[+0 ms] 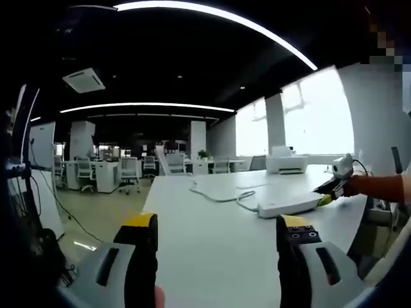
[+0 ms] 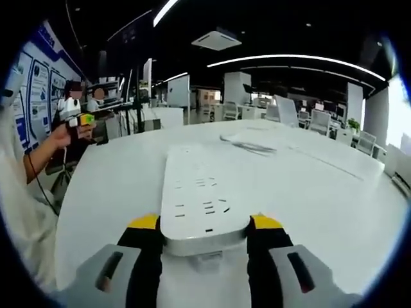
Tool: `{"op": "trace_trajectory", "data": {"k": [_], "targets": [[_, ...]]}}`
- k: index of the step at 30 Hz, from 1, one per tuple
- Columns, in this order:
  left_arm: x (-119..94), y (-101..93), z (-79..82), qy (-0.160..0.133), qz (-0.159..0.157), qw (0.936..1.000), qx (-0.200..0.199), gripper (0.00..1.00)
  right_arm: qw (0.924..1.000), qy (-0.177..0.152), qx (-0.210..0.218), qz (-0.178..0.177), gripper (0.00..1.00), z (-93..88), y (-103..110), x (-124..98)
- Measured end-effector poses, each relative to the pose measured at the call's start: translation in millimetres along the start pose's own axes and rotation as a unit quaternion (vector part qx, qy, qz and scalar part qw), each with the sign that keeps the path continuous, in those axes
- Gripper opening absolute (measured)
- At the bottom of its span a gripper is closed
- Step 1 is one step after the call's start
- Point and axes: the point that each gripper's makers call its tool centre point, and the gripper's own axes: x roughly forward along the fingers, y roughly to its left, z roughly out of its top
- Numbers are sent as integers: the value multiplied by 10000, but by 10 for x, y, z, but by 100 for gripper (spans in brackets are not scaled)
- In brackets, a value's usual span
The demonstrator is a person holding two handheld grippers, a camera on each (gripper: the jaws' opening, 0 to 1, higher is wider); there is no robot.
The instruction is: Pick up the power strip scattered on the table, fix it on the side mounting bracket of the table, and press the switch
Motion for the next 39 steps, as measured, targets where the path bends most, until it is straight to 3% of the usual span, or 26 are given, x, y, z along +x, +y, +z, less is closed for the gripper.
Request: {"op": "trace_trajectory", "data": {"k": [10,17,28,33,39], "targets": [[79,-22,-12,145,-28,9996,-239,78,9993,106,357,-46,47,-18,15,-7],[184,-159,-20,310,-248,9992,-37,79,9967,123,800,-118,47,-16,66,-9],[353,-321,-60,418,-422,9979,-242,77,9920,301,1219,-147,47,-30,143,-1],[475,-371,-207,791,-288,9932,-807,79,9897,336,1379,-180,47,-27,193,5],[609,-539,-284,1013,-519,9895,-890,78,9887,316,1451,-217,47,-20,234,16]]}}
